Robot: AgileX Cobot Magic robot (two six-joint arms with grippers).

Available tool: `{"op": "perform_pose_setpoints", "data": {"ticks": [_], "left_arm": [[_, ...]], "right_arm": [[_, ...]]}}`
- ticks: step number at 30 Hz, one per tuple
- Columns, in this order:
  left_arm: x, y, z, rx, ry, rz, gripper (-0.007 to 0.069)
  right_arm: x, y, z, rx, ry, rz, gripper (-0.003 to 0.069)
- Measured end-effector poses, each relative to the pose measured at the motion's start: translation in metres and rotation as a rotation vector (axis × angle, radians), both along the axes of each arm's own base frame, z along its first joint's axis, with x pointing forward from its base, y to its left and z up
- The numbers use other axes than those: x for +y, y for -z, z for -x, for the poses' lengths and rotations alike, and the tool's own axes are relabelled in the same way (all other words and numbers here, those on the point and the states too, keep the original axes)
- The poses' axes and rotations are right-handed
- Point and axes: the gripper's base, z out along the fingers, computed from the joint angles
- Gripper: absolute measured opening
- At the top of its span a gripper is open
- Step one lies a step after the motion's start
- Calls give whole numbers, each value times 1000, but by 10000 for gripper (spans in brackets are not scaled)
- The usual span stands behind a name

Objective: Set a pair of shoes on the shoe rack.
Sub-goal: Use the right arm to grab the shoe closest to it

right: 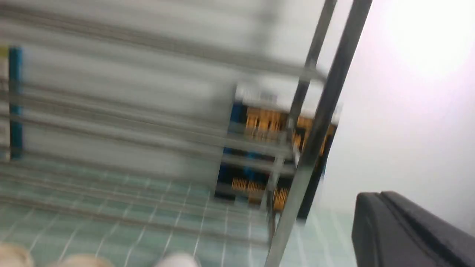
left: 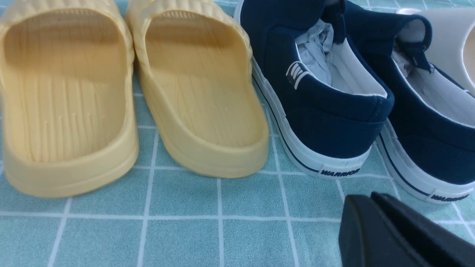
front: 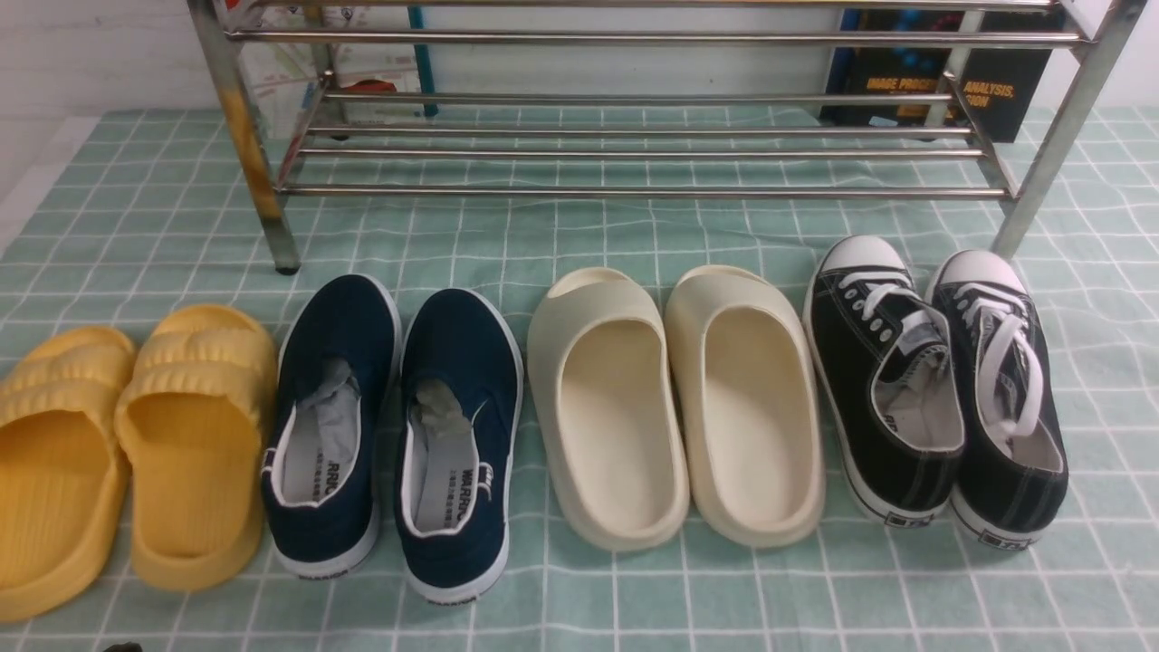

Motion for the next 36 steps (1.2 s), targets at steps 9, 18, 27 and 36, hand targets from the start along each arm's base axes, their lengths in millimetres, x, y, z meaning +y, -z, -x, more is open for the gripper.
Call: {"op": "perform_pose_setpoints", "data": {"ticks": [9,18,27,36], "left_arm": [[0,0,0,0,0,0,35],[0,0,0,0,0,0,35],[0,0,0,0,0,0,36],[0,0,0,0,0,0,36]], "right_arm": [[27,42,-75,954,-142,-188,10],[101,93,-139,1135,-362,-69,66],[115,142,-179,1214,-215,46,384],[126,171,-191,1230,-200,-23,300]]}}
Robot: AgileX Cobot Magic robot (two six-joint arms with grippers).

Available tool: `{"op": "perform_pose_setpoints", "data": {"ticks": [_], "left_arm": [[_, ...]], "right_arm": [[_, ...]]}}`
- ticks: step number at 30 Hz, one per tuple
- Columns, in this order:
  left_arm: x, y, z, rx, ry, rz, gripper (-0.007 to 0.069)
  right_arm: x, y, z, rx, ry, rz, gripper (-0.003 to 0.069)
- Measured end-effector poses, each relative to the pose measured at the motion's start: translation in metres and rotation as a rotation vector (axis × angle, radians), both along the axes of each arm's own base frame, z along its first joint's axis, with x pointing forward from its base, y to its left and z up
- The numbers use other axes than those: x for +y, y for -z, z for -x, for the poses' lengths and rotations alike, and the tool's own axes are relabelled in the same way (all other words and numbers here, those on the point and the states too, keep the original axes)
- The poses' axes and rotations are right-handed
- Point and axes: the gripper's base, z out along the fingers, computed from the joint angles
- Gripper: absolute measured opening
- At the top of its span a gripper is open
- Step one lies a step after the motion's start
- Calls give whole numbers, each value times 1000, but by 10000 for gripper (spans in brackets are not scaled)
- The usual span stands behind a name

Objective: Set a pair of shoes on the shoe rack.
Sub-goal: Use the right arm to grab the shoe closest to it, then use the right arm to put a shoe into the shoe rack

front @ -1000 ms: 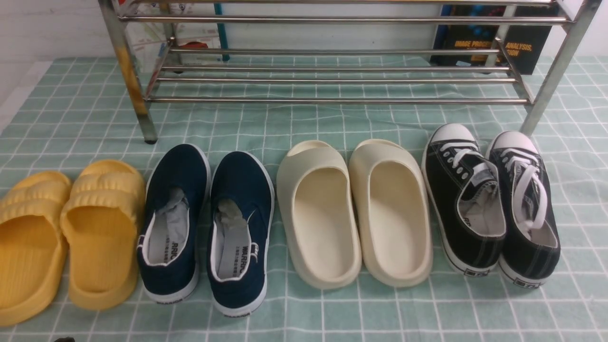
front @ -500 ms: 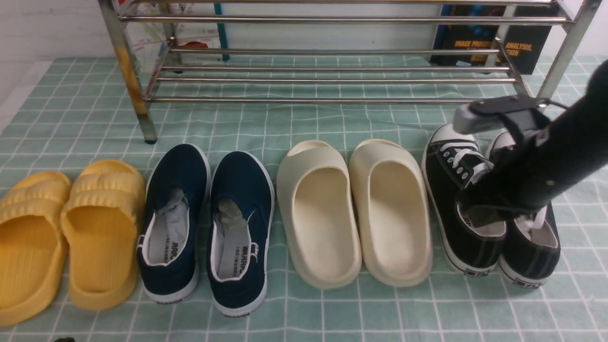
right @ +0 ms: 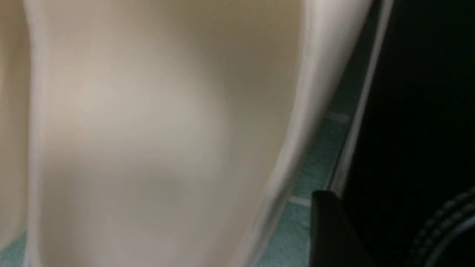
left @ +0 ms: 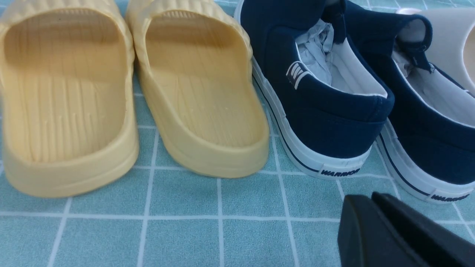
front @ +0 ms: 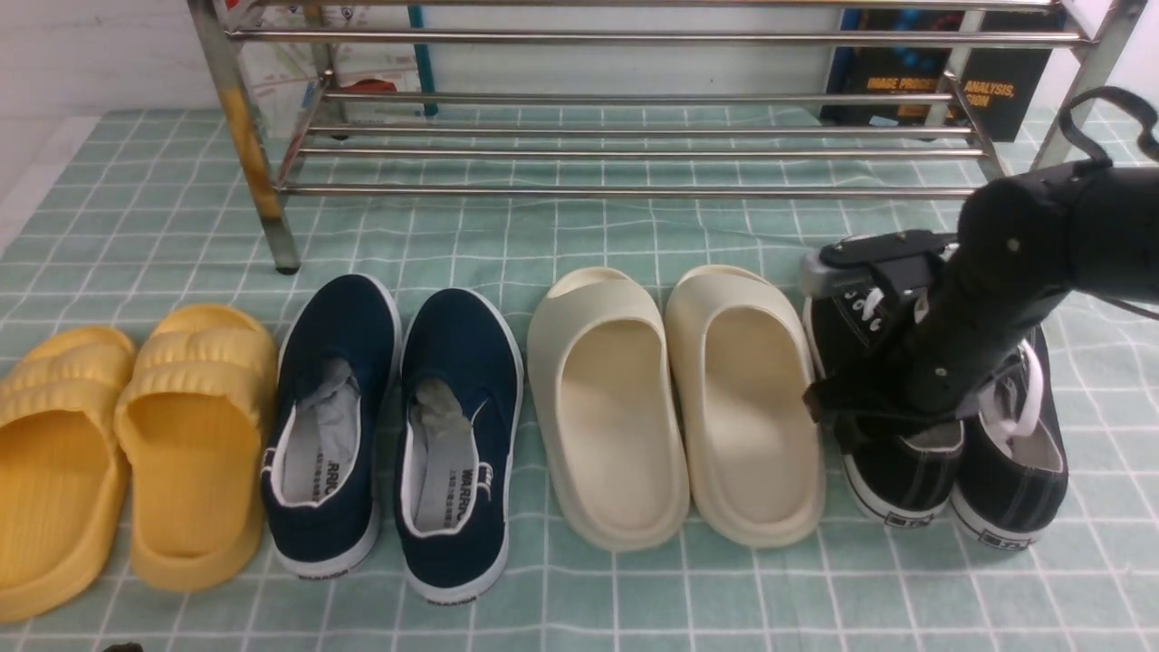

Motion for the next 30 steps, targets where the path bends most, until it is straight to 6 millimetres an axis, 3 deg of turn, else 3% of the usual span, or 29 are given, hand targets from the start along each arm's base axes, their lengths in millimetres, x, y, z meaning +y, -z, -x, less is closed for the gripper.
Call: {"op": "perform_pose_setpoints", "data": {"ticks": [1,2,5,9,15,19,22,30], "left_arm": [[0,0,0,0,0,0,36],[0,0,0,0,0,0,36],[0,0,0,0,0,0,36],[0,0,0,0,0,0,36],[0,0,0,0,0,0,36],[0,0,0,0,0,0,36],[0,0,0,0,0,0,36],[0,0,0,0,0,0,37]], "right_arm": [[0,0,0,-1,0,0,290],[2,1,0,5,6,-12,190],[3,-4,1,9,7,-20,33],[4,-19,7,7,-47,24,26],[27,-80,17,-168,-205,104,26],[36,-99,12,-267,-198,113,26],[35,-100,5,-312,-153,114,26],[30,-71,-35,-440,11,48,27]]}}
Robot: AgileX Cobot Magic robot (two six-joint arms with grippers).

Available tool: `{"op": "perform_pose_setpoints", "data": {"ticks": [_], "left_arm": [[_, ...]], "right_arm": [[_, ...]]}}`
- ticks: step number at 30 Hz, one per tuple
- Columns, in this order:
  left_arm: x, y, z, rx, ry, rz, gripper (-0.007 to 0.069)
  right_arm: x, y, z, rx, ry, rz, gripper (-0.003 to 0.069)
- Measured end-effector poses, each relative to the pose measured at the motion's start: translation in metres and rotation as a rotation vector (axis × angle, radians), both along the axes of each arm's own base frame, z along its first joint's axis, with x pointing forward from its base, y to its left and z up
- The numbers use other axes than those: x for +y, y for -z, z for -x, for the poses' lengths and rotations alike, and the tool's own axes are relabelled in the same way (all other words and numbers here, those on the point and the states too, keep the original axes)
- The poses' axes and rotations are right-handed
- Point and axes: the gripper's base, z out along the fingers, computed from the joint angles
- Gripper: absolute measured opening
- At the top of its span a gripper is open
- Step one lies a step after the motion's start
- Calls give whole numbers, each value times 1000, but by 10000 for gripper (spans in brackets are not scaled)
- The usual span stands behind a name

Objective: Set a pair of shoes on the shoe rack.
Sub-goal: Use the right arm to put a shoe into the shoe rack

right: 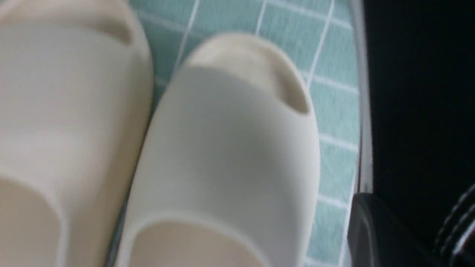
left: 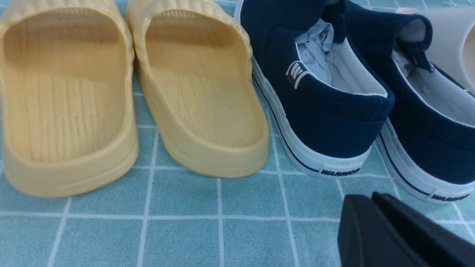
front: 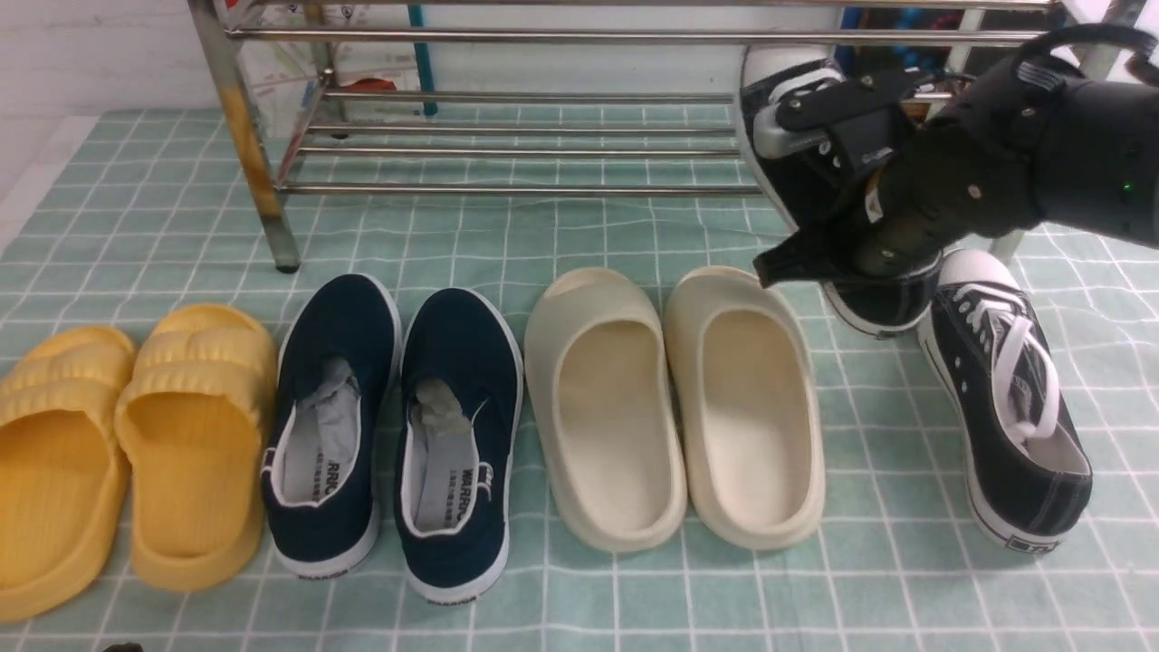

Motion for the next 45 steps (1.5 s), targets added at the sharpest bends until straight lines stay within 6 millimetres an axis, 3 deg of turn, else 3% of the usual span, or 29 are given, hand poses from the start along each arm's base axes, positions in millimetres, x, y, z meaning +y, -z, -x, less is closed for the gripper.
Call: {"op": "perform_pose_setpoints", "data": {"ticks": [11,18,25,32,34,45], "left_arm": [[0,0,0,0,0,0,48],[0,0,0,0,0,0,55],[0,0,0,0,0,0,59],[0,0,0,0,0,0,62],[0,0,0,0,0,0,68],[0,0,0,0,0,0,78]], "right_arm": [[3,28,-38,13,100,-65,29],[8,31,-49,88,138,-79,29],[8,26,-44,193,31,-36,29],[16,-6,-46,217,-107,-44,29],[16,-17,-57,168,-89,-95,29],[0,7,-101,184,10,-189,29]]}}
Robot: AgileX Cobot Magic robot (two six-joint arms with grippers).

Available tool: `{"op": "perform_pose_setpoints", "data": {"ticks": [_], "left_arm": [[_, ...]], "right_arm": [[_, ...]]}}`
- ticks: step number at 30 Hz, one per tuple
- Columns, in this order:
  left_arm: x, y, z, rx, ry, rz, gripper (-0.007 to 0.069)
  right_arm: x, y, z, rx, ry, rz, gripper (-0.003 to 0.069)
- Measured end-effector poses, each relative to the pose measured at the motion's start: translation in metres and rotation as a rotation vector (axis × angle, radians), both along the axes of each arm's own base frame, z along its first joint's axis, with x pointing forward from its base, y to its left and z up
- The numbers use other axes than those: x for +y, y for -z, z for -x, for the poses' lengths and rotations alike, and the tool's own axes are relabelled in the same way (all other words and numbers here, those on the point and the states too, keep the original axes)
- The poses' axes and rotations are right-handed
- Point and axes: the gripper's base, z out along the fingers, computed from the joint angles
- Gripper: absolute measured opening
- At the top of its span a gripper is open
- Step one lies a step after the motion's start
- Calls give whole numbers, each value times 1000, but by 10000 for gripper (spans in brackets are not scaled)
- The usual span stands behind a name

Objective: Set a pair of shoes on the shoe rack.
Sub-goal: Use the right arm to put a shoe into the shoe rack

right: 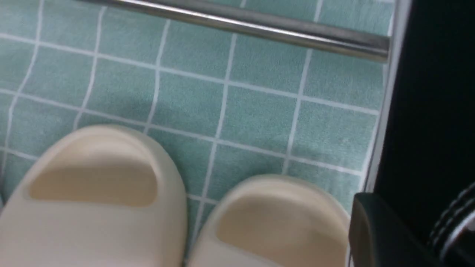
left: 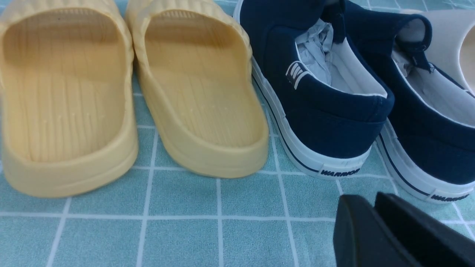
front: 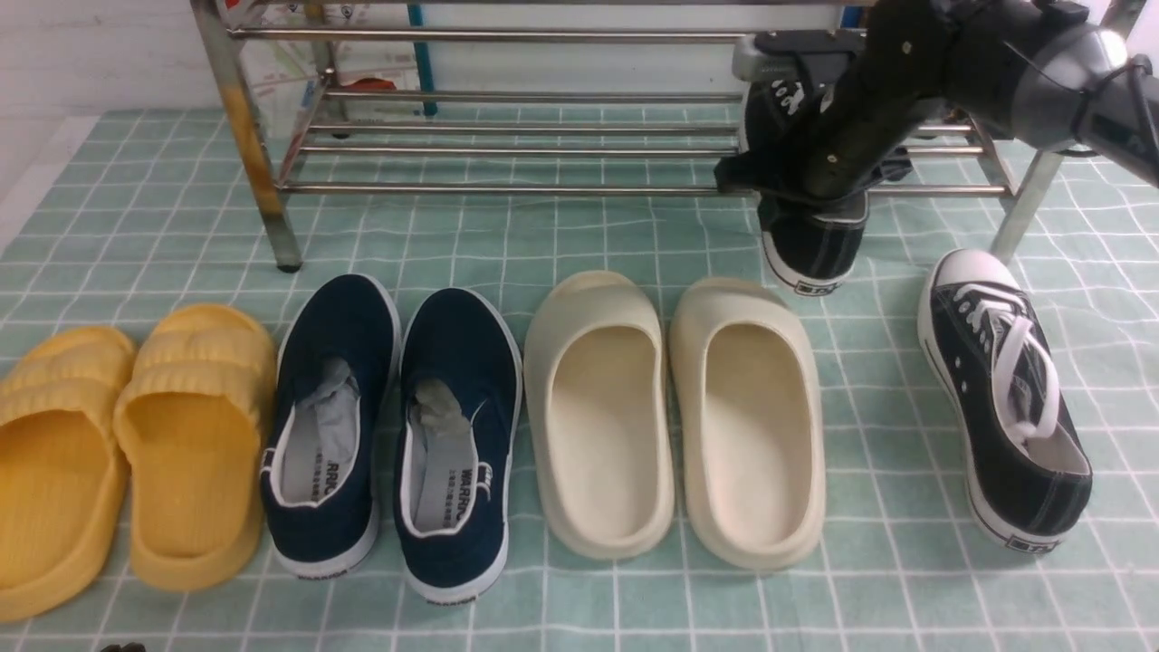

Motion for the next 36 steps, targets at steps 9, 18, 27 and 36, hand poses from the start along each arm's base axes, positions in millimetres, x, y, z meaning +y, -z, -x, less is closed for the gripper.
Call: {"op": "perform_pose_setpoints", "data": {"ticks": [9,18,27,36], "left_arm": [[0,0,0,0,0,0,90],[0,0,0,0,0,0,98],[0,0,0,0,0,0,106],[0,0,0,0,0,0,114]], "right_arm": [[-4,-18,-11,-51,31,-34,29],[-22,-7,-25,-98,25,20,31],[-21,-7,-28,-144,11,31,99],[-28,-18,-26,-177,-25,124,486]]}}
